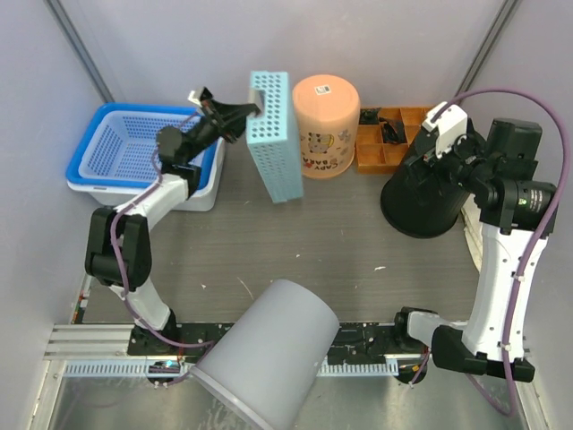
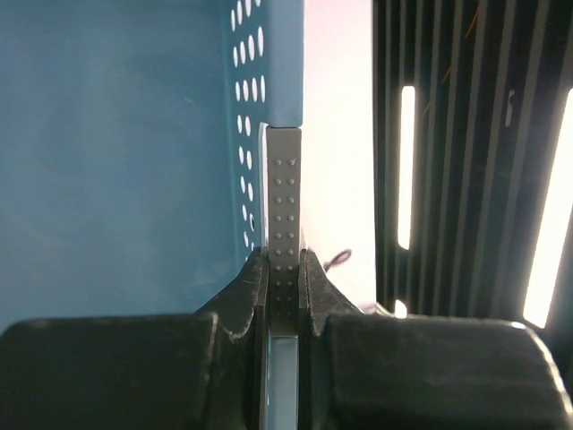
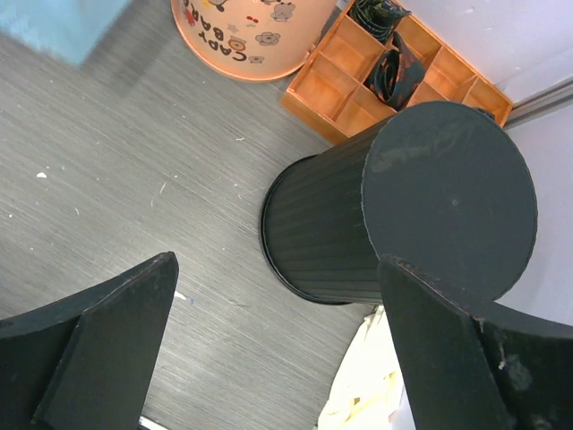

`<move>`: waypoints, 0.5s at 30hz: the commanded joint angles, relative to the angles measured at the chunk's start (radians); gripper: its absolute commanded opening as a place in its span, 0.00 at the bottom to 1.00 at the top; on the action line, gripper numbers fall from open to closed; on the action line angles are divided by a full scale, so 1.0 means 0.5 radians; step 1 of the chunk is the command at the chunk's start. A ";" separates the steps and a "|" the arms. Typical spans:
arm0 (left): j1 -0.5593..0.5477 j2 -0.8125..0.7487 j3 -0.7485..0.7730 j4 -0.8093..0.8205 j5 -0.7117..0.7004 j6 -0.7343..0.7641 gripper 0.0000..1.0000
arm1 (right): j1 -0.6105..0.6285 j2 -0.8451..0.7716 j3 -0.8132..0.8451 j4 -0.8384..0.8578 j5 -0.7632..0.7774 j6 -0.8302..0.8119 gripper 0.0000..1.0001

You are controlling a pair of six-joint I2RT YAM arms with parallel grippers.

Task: Turn the large container upside down
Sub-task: Turn the container upside down at the center of the board.

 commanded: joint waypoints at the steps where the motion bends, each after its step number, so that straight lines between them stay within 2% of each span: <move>1: -0.359 -0.188 -0.065 0.229 -0.057 -0.363 0.00 | -0.110 0.006 0.102 0.031 -0.157 0.073 1.00; 3: -0.453 -0.251 -0.103 0.236 -0.060 -0.374 0.00 | -0.145 0.020 0.116 0.049 -0.164 0.097 1.00; 8: -0.504 -0.338 -0.226 0.242 -0.081 -0.419 0.00 | -0.174 0.049 0.075 0.089 -0.126 0.119 1.00; 15: -0.564 -0.243 -0.661 0.136 -0.008 -0.156 0.00 | -0.177 0.089 0.067 0.126 -0.074 0.156 1.00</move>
